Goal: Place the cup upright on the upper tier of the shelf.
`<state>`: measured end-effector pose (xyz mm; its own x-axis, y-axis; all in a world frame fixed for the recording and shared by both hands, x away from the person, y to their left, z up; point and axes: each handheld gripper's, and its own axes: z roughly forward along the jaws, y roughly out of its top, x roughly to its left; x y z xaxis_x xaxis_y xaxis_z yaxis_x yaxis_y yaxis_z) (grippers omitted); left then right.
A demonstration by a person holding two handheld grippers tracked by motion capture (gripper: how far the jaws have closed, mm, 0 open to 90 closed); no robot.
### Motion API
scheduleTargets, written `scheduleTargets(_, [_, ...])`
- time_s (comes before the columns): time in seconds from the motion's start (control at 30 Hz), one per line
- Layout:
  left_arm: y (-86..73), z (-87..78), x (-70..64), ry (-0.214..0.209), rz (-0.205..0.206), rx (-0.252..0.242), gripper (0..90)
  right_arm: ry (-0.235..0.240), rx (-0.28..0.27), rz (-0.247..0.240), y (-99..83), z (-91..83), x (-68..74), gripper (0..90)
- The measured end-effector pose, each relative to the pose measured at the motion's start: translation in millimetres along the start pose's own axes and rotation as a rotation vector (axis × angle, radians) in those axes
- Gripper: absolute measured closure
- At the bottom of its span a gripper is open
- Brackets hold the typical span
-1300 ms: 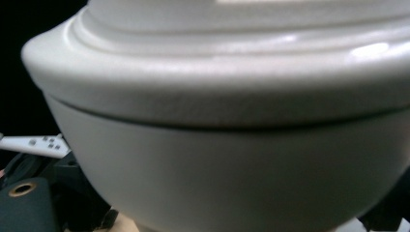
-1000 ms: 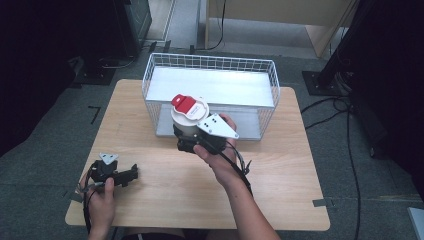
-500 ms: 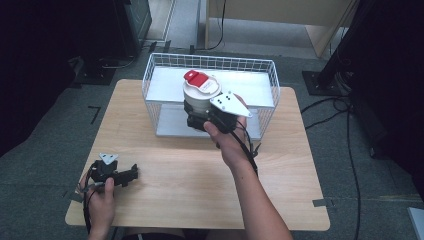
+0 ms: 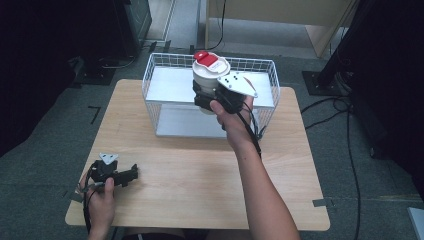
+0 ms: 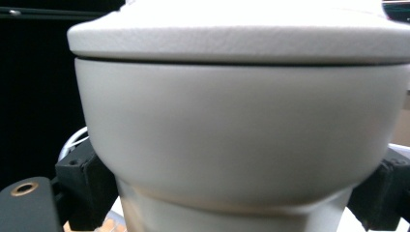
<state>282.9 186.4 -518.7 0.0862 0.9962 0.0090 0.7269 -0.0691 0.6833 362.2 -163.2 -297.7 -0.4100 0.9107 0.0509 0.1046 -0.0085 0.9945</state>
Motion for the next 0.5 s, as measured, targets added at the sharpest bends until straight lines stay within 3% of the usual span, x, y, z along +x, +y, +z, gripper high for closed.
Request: scheduleTargets(0.5, [-0.1, 0.2, -0.1, 0.000, -0.002, -0.003, 0.0, -0.102, 0.031, 0.004, 5.0, 46.8, -26.0, 8.9])
